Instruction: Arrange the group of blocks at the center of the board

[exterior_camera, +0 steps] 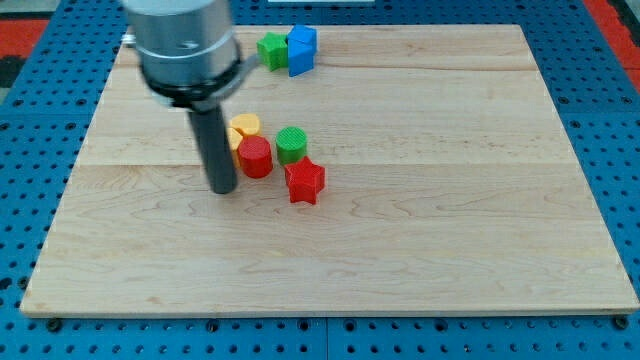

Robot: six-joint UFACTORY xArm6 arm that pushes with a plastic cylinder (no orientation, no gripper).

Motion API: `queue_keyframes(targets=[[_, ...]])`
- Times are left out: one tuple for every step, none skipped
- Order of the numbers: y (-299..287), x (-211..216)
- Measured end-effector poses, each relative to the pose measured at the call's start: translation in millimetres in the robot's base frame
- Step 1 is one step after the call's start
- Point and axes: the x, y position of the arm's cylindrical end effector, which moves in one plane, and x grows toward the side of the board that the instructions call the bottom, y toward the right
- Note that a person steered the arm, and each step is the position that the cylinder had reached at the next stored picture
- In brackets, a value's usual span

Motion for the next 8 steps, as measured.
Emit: queue_keyframes(targets=[[-9.3, -35.1], [35.6, -42.0], [-21.1, -15.1], [42.4, 38.7], [84.4, 31.5], [90.1, 10.4], [87.9, -10.7], [84.4, 26.6]])
